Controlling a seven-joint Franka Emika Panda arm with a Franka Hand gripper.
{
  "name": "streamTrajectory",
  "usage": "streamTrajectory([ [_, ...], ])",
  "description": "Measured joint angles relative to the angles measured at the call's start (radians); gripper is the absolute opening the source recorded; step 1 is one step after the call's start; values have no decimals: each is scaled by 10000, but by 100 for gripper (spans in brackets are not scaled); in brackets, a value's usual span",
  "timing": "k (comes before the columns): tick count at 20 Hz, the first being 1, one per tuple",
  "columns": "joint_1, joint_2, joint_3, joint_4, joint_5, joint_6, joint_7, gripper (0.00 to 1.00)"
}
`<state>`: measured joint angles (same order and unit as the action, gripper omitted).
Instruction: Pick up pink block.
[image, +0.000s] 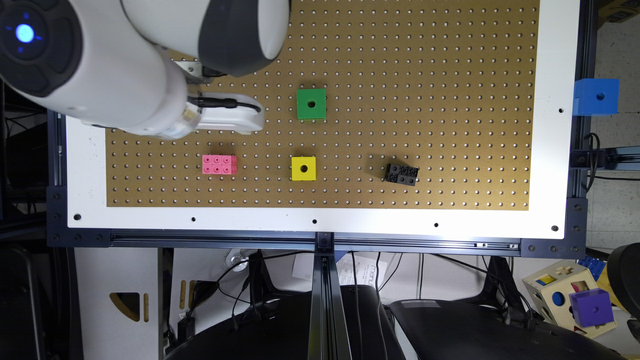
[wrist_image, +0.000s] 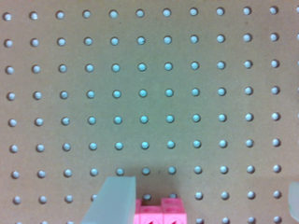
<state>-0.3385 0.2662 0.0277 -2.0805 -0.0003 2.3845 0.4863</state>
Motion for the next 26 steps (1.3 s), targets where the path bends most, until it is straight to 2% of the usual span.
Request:
streamTrajectory([
  [4,-110,389,0,498,-21,0,-6,100],
  [7,-120,684,1,795,-22,0,-6,100],
  [11,-121,920,1,852,-22,51,-6,100],
  [16,-121,1492,1,871,-25,593,-6,100],
  [20,-121,1640,1,880,-27,701,-6,100],
  [22,-122,1961,0,887,-30,1043,-6,100],
  [24,-122,2264,0,1007,-35,1290,-6,100],
  [26,-119,2536,1,1364,-39,1287,-6,100],
])
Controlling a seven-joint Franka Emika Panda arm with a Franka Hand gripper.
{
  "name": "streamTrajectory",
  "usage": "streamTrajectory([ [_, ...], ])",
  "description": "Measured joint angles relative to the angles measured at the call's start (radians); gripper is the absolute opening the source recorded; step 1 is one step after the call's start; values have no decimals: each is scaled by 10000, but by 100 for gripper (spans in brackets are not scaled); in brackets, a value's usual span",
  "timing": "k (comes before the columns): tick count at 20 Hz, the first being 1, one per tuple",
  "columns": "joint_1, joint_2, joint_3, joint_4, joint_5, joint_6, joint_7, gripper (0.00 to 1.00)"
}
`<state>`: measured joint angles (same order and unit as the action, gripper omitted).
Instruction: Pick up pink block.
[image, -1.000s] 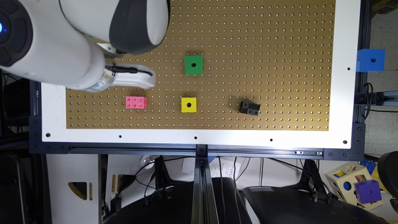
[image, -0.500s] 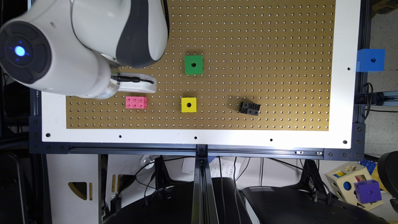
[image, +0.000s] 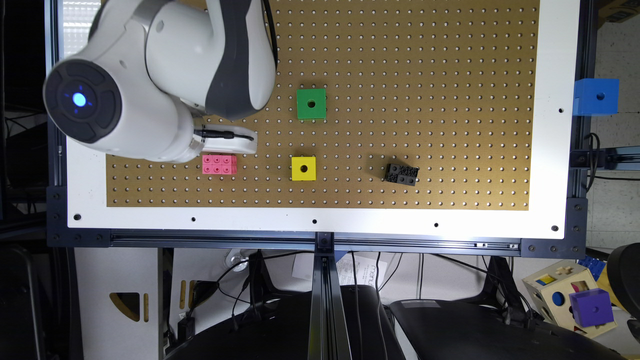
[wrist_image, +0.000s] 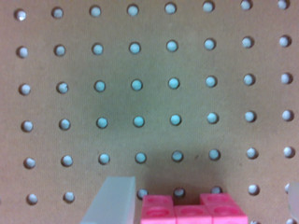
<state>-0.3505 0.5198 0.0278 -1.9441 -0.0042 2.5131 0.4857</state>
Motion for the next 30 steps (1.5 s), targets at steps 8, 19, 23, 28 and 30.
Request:
streamTrajectory([
  [8,7,463,36,696,-1,-46,0,100],
  [19,5,1385,53,1117,-18,324,4,0],
  [23,7,1384,53,1118,-20,303,3,0],
  [28,10,1245,65,1120,-20,119,3,0],
  [30,10,1002,71,1121,-20,-182,3,0],
])
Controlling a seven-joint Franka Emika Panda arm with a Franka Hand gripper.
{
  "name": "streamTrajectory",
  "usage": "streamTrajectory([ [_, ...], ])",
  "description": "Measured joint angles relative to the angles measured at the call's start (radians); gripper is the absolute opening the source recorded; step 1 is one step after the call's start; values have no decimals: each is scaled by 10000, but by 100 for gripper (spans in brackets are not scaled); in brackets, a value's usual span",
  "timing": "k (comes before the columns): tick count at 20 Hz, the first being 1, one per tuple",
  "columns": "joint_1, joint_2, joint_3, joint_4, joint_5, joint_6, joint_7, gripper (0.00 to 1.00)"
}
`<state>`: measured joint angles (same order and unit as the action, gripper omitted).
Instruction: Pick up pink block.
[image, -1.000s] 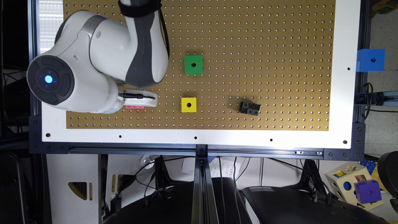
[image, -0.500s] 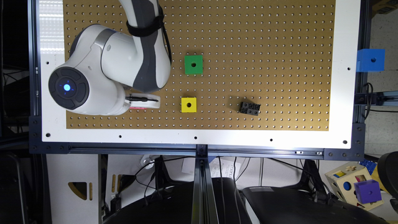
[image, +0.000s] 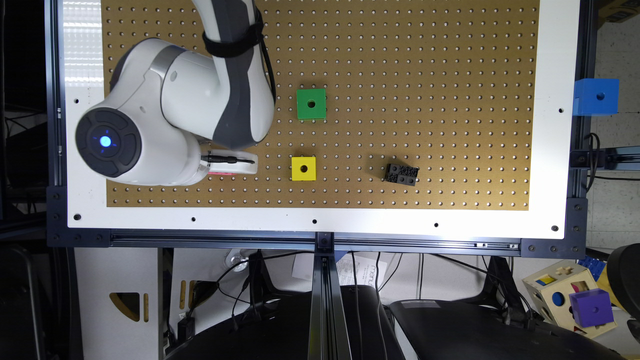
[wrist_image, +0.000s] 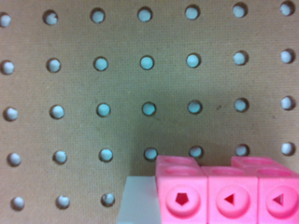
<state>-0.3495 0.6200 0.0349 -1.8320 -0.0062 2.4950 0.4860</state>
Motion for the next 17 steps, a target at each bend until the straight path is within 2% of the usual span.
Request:
streamTrajectory([
  [4,0,-342,6,4,0,-373,0,0],
  [13,-2,-1589,22,6,0,-1669,0,0],
  [17,-2,-1663,26,1,0,-1763,0,0],
])
